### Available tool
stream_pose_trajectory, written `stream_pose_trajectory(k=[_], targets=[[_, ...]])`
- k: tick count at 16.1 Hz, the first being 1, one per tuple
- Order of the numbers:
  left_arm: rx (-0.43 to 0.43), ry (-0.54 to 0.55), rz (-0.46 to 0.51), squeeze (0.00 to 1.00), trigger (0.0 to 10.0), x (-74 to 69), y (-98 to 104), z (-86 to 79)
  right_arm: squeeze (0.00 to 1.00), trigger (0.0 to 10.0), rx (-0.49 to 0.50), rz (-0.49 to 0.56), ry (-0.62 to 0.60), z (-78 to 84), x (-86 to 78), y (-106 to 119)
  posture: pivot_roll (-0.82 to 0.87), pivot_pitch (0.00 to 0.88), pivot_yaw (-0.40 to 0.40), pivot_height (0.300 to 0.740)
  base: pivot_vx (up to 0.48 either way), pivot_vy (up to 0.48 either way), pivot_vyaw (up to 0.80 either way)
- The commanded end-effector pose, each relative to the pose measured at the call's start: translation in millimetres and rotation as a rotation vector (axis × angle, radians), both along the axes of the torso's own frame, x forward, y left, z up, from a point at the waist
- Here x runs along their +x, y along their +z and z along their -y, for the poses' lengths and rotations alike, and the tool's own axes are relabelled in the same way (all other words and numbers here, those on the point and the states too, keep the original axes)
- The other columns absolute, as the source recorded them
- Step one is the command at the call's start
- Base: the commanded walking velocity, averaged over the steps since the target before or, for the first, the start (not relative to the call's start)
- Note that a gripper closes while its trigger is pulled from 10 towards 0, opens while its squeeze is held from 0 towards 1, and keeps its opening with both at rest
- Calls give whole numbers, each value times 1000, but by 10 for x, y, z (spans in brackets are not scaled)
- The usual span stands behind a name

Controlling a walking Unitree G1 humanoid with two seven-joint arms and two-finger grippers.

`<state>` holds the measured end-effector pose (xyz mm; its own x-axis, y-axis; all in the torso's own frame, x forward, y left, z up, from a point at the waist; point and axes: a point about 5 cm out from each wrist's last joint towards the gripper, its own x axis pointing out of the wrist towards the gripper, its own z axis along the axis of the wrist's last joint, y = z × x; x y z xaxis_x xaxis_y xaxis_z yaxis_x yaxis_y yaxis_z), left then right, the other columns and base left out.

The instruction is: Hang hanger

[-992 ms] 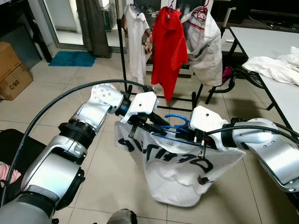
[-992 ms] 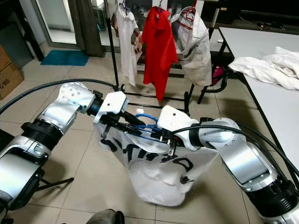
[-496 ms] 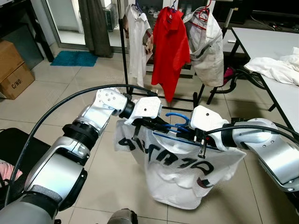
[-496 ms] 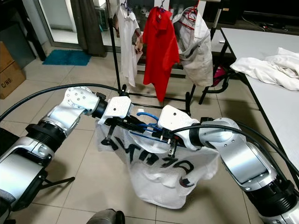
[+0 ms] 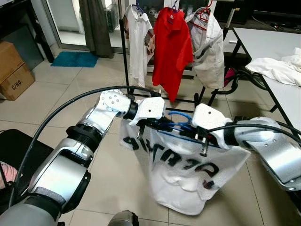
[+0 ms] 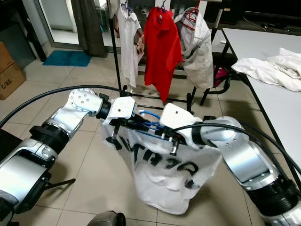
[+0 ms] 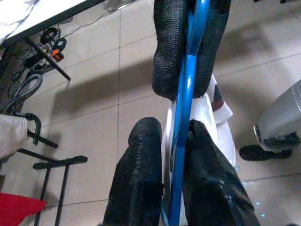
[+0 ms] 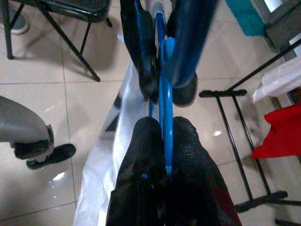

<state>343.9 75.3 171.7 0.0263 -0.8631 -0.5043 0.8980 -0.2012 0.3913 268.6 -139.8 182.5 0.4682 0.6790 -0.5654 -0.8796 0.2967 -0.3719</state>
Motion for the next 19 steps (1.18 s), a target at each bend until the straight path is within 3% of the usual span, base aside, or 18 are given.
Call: stream_pose_trajectory(k=[1, 2, 4, 5, 6, 10, 13, 14, 15, 16, 19], targets=[[-3, 19, 29, 765, 10000, 15, -2, 27, 0, 10000, 40, 34, 71, -101, -33, 117, 32, 0, 49, 740, 0, 0, 0], [-4, 17, 34, 0, 10000, 14, -4, 31, 0, 10000, 41, 34, 71, -102, -33, 117, 32, 0, 49, 740, 0, 0, 0], [-20, 7, 32, 0, 10000, 9, 9, 38, 0, 10000, 41, 34, 71, -104, -32, 118, 31, 0, 50, 740, 0, 0, 0], [-24, -2, 24, 0, 3373, 4, 17, 39, 0, 10000, 40, 33, 71, -105, -30, 118, 31, 0, 52, 740, 0, 0, 0], [-21, -5, 15, 0, 0, 3, 18, 36, 0, 10000, 41, 33, 70, -105, -29, 118, 31, 0, 52, 740, 0, 0, 0], [-39, 2, 14, 0, 0, 8, 22, 34, 0, 10000, 41, 31, 68, -103, -31, 113, 31, 0, 52, 740, 0, 0, 0], [-109, 7, -8, 0, 0, 4, 65, 17, 0, 10000, 51, 26, 69, -102, -39, 107, 28, 0, 56, 740, 0, 0, 0], [-130, 4, -19, 0, 0, -5, 78, 1, 376, 10000, 67, 16, 68, -100, -47, 109, 28, 0, 57, 740, 0, 0, 0], [-135, 3, -26, 0, 0, -10, 80, -14, 376, 10000, 76, 12, 66, -94, -50, 114, 28, 0, 57, 740, 0, 0, 0], [-134, 2, -39, 0, 0, -24, 73, -62, 1000, 10000, 97, 5, 61, -64, -63, 132, 28, 0, 54, 740, 0, 0, 0], [-126, 44, -92, 0, 0, -24, 39, -222, 1000, 10000, 164, -15, 77, 49, -111, 228, 27, 0, 50, 740, 0, 0, 0]])
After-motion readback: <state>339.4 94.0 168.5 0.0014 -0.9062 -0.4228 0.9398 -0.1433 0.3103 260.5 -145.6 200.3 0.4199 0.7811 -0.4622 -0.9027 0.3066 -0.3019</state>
